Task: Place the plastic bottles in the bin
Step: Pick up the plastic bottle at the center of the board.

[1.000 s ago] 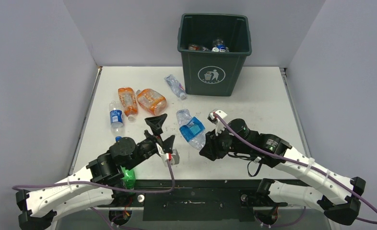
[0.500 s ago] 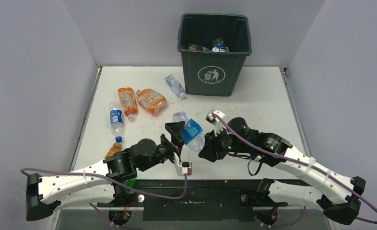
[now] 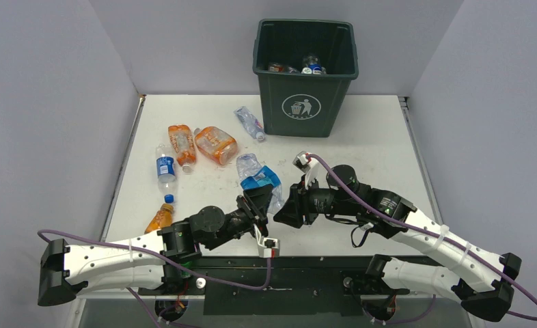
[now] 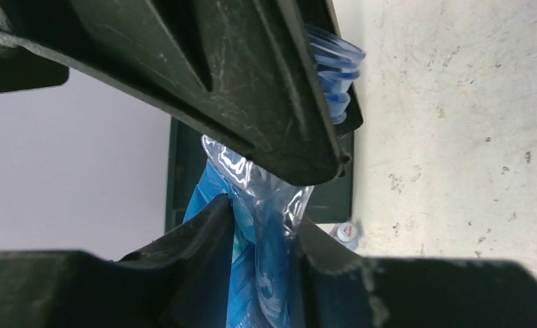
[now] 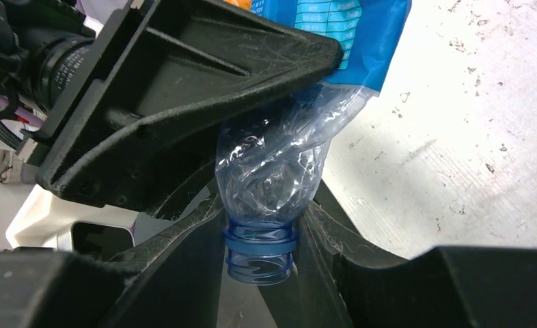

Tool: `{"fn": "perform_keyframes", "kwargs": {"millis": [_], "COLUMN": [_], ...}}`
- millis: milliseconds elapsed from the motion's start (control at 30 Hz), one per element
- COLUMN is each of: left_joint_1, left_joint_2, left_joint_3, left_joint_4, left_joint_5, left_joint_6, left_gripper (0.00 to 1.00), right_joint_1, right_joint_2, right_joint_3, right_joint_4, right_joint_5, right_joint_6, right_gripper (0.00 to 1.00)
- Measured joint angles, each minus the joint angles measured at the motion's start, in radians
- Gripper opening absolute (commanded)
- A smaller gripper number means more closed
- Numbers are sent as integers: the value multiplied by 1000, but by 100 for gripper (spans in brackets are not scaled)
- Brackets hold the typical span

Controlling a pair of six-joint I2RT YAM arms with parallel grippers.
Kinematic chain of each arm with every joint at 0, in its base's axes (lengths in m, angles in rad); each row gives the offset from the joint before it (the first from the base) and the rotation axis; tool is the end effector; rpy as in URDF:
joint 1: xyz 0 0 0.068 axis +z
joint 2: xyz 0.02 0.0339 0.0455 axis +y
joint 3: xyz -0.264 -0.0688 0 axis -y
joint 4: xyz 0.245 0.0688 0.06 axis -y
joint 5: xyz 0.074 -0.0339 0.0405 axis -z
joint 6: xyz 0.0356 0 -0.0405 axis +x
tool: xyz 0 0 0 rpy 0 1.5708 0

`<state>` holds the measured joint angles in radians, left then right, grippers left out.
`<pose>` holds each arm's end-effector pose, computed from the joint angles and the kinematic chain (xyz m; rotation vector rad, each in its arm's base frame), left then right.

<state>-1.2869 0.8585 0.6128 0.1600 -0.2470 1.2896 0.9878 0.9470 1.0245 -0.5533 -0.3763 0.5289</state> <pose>0.0666 -0.1971 0.3026 1.5297 0.6395 0.2065 0.0995 0.1747 0.3575 -0.7730 2.1509 1.2657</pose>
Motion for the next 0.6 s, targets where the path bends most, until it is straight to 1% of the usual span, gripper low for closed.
{"fn": "perform_keyframes", "kwargs": {"millis": [100,133,167,200,233,267,333,367,467,533,600], "left_joint_1": [-1,-2,-2,-2,-2,-3,-3,-3,-5,-6,-5], "left_joint_2": [0,0,0,0,0,-1,-6,-10,-28,-39,-43], "left_joint_3": [-15,-19,-26,-28,-33,-37,-44,-45,-42,-18,31], "left_joint_4": [25,32,43,50,63,74,93,100,97,60,10], "left_joint_5": [-14,-18,-24,-27,-32,-37,-41,-43,-42,-38,-29], "left_joint_6": [8,8,10,7,5,-1,-33,-56,-165,-281,-417], "left_gripper": [5,0,0,0,0,0,0,0,0,0,0], "right_joint_1": [-8,-10,-11,-12,-12,-12,-11,-11,-10,-10,-10], "right_joint_2": [0,0,0,0,0,0,-3,-10,-49,-100,-165], "right_joint_3": [0,0,0,0,0,1,3,5,12,16,6], "right_joint_4": [15,18,21,24,27,29,32,34,45,72,137], "right_joint_5": [-3,-3,-3,-2,1,3,13,24,78,136,195], "right_joint_6": [18,21,24,26,25,17,0,-11,-46,-69,-89], "right_gripper": [5,14,34,57,71,80,88,90,92,93,94]}}
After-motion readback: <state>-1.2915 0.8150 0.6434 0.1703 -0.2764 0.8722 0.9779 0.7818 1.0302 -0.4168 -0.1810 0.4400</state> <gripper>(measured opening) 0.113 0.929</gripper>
